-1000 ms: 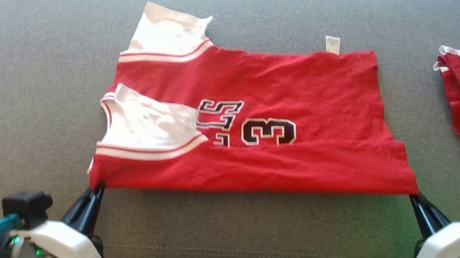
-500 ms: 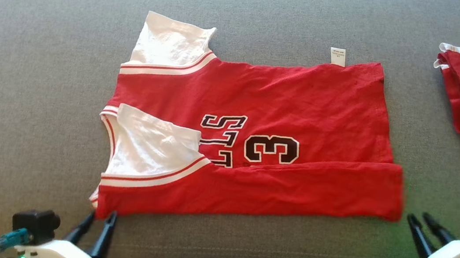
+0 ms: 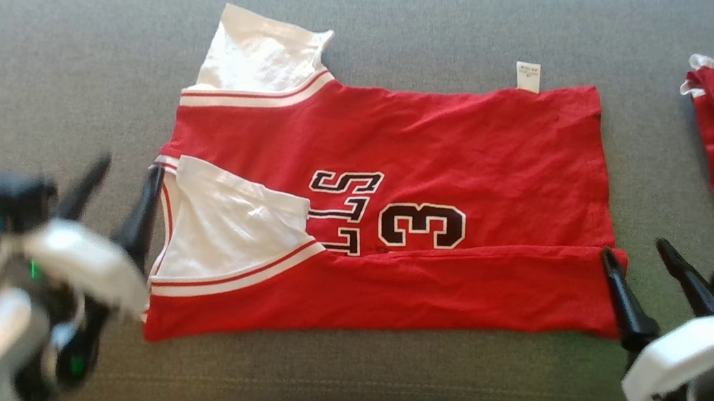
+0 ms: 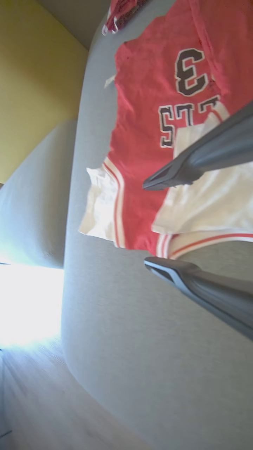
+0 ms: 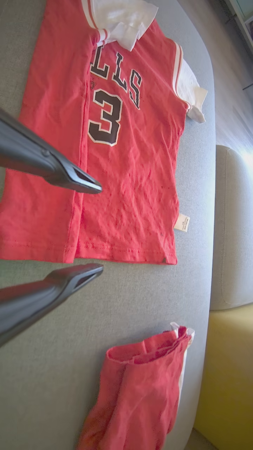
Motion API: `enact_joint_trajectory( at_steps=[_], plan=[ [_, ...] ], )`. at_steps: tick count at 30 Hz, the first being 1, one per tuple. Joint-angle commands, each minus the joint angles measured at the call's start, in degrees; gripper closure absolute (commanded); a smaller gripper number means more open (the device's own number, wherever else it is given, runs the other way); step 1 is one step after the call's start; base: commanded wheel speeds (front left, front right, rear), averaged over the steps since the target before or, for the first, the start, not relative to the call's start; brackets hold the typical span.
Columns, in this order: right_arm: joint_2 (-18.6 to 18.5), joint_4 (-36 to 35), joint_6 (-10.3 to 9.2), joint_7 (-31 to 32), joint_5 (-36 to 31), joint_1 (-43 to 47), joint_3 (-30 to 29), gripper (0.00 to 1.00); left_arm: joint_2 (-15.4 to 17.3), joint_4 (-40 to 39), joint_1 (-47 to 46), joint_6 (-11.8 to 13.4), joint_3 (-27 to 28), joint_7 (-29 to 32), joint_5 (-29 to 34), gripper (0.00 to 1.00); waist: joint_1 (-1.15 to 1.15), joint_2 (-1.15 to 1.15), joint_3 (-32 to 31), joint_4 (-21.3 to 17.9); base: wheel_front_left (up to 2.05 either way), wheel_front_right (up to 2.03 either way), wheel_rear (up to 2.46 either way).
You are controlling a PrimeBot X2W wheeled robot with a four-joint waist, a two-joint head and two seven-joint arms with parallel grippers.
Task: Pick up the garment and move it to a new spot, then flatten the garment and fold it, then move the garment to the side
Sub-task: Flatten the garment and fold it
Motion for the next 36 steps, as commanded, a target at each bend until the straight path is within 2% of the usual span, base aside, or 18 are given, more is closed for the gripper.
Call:
enact_joint_trajectory(
  at_steps=[1, 5, 6, 7, 8, 17, 23, 26, 32, 36],
  plan=[
    [-1.0, -1.5, -0.02, -0.8, -0.3, -1.9, 1.7, 0.00, 2.3, -1.4, -5.5, -0.6, 3.0, 0.5, 1.0, 0.00, 0.00, 0.00, 1.1, -0.1, 0.00, 0.00, 0.00],
    [-0.7, 0.3, -0.02, -2.2, -0.8, -5.2, 5.3, 0.00, 2.8, 2.2, -17.1, -3.8, 2.3, 5.4, 2.1, 0.00, 0.00, 0.00, 3.6, -1.0, 0.00, 0.00, 0.00],
    [-0.7, 0.7, -0.02, -2.5, -0.7, -6.0, 6.0, 0.00, 2.8, 3.4, -19.9, -5.7, 1.6, 7.4, 1.8, 0.00, 0.00, 0.00, 4.3, -1.3, 0.00, 0.00, 0.00],
    [-0.5, 1.3, -0.02, -3.2, -0.6, -7.3, 6.9, 0.00, 2.7, 6.5, -25.3, -8.8, 0.7, 11.2, 1.0, 0.00, 0.00, 0.00, 5.7, -1.9, 0.00, 0.00, 0.00],
    [-0.4, 1.5, -0.02, -3.4, -0.5, -7.8, 7.4, 0.00, 3.0, 8.4, -28.1, -9.9, 0.0, 12.8, 1.7, 0.00, 0.00, 0.00, 6.5, -2.3, 0.00, 0.00, 0.00],
    [-0.2, 2.7, -0.02, -5.4, -0.1, -11.3, 10.2, 0.00, 2.1, 25.7, -46.5, -17.4, -3.5, 23.3, 3.7, 0.00, 0.00, 0.00, 13.7, -6.4, 0.00, 0.00, 0.00],
    [0.1, 1.9, -0.02, -6.6, 0.0, -12.8, 10.8, 0.00, 1.7, 35.7, -54.8, -19.8, -5.2, 26.4, 6.0, 0.00, 0.00, 0.00, 17.7, -7.8, 0.00, 0.00, 0.00],
    [0.3, 1.6, -0.02, -6.7, 0.0, -13.8, 11.6, 0.00, 1.5, 40.1, -57.4, -20.2, -5.7, 28.5, 6.3, 0.00, 0.00, 0.00, 19.2, -8.5, 0.00, 0.00, 0.00],
    [0.5, 2.7, -0.02, -7.9, 0.6, -16.1, 13.2, 0.00, 1.9, 44.7, -60.5, -21.2, -6.5, 31.5, 6.6, 0.00, 0.00, 0.00, 21.8, -9.8, 0.00, 0.00, 0.00],
    [0.6, 3.8, -0.02, -8.8, 1.1, -16.9, 13.5, 0.00, 2.3, 46.0, -61.5, -21.8, -6.9, 31.1, 7.0, 0.00, 0.00, 0.00, 22.5, -10.2, 0.00, 0.00, 0.00]
  ],
)
